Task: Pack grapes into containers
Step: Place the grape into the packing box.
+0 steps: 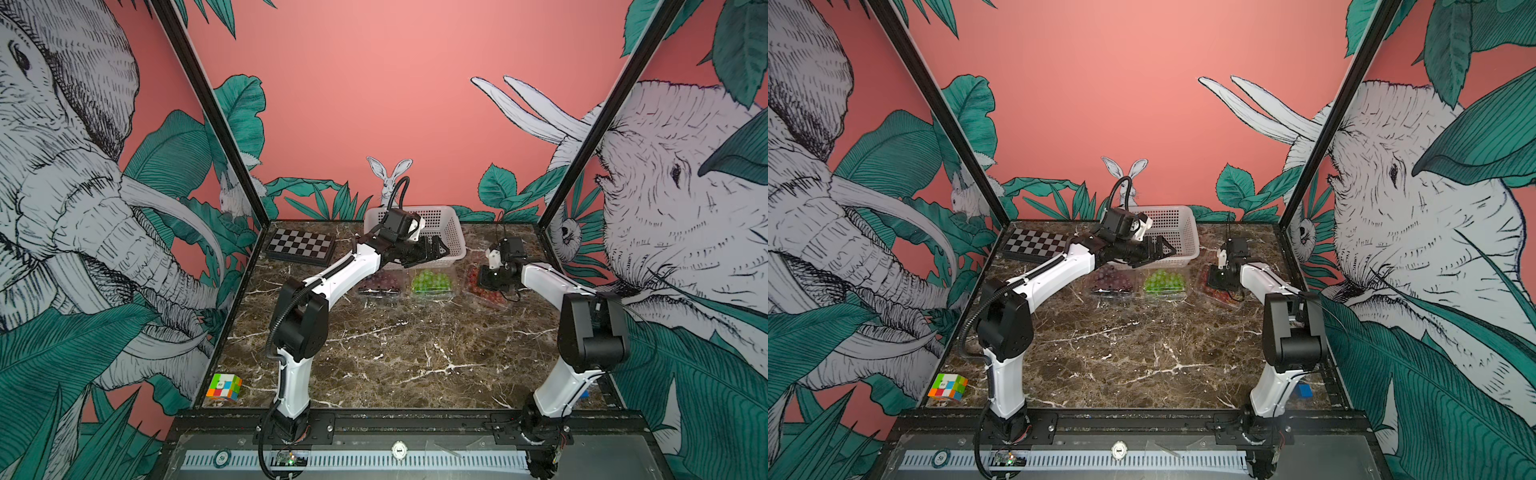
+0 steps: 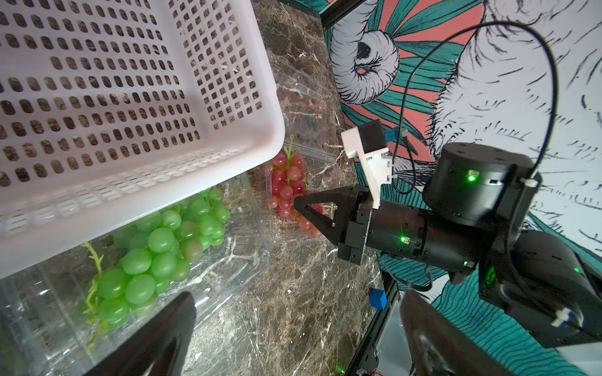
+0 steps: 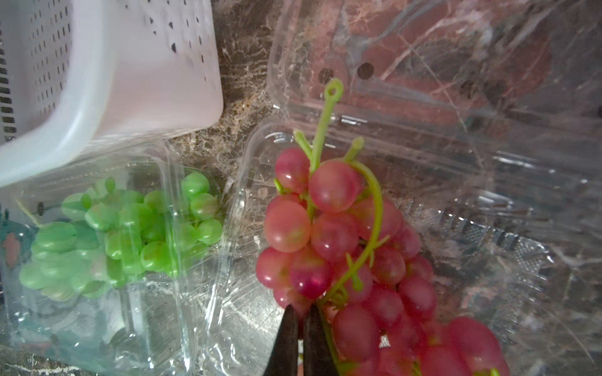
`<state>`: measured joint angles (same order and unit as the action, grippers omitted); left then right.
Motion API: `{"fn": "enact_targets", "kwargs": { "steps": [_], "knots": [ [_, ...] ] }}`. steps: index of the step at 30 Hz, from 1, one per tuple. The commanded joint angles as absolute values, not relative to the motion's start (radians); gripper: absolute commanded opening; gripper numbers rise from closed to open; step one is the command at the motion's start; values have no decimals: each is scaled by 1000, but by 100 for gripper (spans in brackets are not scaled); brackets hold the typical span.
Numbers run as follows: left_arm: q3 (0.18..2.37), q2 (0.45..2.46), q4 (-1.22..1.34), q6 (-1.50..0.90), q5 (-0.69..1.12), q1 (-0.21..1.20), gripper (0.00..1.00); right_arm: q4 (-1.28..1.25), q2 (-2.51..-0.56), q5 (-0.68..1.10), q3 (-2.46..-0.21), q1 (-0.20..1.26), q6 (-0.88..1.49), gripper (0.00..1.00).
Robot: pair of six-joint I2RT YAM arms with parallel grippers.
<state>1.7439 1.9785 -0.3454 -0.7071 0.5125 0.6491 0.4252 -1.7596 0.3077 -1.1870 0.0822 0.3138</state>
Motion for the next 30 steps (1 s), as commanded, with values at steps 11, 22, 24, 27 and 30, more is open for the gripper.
{"fn": "enact_targets", "kwargs": {
  "steps": [11, 22, 24, 27, 30],
  "knots": [
    [1762, 1990, -345, -707, 509, 660, 99, 499, -1659, 306, -1238, 78, 331, 17],
    [1762, 1988, -345, -703, 504, 664, 99, 511, -1570, 276, -1235, 59, 369, 51],
    [1766, 1988, -347, -700, 502, 667, 99, 497, -1552, 254, -1210, 33, 405, 59],
    [1774, 1993, -345, -703, 500, 672, 99, 493, -1533, 186, -1173, -3, 438, 67],
    [1788, 2009, -346, -704, 502, 682, 99, 498, -1511, 111, -1132, -35, 454, 68]
  ]
}}
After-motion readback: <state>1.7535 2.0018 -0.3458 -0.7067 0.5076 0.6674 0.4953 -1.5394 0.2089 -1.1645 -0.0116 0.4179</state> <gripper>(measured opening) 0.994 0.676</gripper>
